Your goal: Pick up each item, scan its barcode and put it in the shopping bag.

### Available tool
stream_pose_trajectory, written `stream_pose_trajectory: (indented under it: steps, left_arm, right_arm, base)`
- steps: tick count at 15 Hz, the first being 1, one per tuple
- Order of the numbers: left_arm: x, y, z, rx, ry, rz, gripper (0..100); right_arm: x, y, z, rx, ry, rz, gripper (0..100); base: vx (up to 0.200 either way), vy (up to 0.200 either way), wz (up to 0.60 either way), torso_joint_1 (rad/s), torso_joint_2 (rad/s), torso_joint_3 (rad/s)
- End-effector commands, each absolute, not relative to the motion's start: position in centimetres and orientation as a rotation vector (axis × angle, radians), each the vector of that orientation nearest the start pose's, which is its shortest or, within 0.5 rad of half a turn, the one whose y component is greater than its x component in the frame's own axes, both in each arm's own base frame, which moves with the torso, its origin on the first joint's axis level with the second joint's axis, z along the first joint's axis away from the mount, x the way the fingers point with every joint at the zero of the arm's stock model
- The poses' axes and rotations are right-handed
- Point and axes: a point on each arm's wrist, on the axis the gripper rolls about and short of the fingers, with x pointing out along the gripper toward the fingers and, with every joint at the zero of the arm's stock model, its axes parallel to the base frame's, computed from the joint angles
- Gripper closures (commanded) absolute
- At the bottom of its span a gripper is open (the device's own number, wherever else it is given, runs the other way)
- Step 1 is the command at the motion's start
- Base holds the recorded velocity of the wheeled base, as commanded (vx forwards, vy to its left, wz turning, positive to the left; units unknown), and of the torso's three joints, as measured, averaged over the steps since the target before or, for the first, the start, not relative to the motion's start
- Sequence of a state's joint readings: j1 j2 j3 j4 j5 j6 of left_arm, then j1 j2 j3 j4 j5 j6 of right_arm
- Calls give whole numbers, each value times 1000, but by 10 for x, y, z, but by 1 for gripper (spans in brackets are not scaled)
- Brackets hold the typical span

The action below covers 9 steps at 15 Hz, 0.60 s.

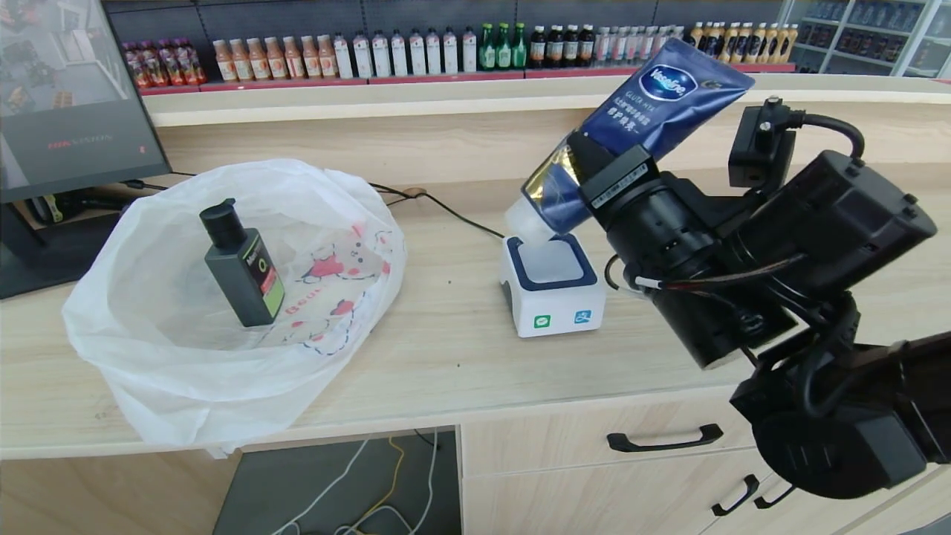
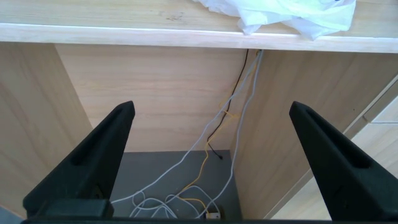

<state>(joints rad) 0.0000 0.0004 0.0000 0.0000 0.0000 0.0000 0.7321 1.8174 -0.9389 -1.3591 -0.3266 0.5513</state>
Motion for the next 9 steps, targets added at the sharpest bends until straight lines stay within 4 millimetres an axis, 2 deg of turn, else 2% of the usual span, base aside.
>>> stream_pose_trajectory:
  steps: [1, 4, 9]
  left_arm:
    - [-23, 0, 75, 0, 0, 0, 0]
    - [-23, 0, 75, 0, 0, 2, 0]
    - [-23, 0, 75, 2, 0, -2, 0]
  right_arm:
    - [235, 210, 261, 742, -328, 518, 100]
    - [225, 202, 271, 589, -408, 485, 100]
    - [207, 185, 258, 282, -449, 418, 100]
  base:
    - [0, 0, 0, 0, 0, 0]
    - [0, 0, 0, 0, 0, 0]
    - [0, 0, 0, 0, 0, 0]
